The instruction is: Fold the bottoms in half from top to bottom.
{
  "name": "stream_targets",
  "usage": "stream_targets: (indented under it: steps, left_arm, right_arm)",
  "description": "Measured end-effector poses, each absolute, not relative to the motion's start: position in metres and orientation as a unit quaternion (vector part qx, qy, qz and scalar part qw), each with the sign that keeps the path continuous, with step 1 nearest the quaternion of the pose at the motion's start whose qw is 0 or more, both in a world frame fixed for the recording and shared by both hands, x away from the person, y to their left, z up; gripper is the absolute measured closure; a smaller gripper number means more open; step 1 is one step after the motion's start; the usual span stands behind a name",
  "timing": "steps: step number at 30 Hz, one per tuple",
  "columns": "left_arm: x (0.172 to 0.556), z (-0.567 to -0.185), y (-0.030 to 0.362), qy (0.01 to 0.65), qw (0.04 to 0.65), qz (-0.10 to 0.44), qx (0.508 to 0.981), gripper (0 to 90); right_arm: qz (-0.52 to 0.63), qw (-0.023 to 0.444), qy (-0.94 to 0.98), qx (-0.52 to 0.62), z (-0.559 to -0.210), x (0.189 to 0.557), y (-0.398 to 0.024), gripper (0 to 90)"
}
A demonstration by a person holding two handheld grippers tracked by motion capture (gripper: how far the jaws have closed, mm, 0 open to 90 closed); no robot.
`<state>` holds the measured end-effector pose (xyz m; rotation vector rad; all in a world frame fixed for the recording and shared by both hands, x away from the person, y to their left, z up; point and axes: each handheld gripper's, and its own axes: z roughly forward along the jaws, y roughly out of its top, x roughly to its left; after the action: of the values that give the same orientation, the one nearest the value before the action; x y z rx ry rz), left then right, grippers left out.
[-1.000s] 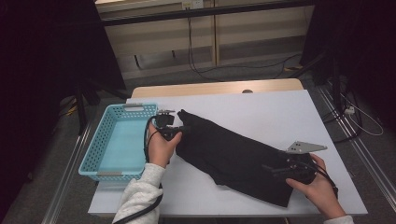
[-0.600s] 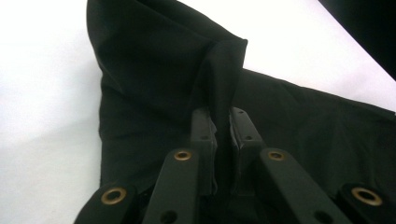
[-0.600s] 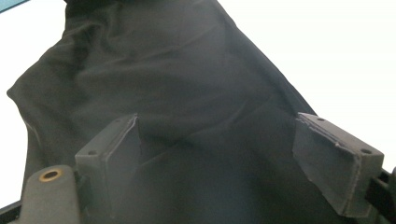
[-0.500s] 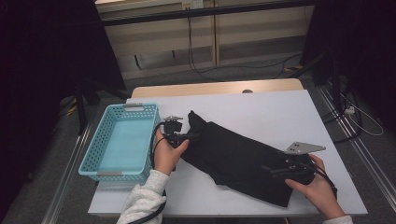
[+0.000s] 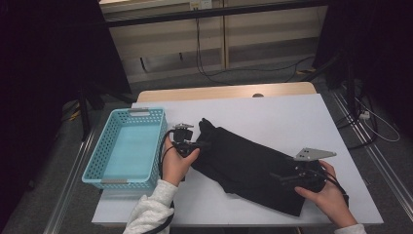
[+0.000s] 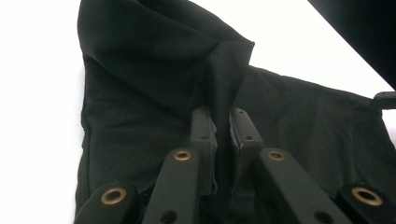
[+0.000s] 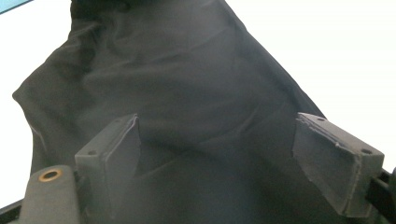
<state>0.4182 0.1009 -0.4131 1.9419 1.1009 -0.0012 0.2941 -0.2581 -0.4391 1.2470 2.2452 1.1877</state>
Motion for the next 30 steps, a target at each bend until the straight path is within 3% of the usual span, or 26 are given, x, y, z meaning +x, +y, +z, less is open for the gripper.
stream_targets:
  steps: [30]
  left_arm:
    - [0.405,-0.422,0.08,0.413,0.434,-0.038,0.8,82.4]
  right_arm:
    - [0.414,0.15,0.788,0.431,-0.441,0.297,-0.254,16.0]
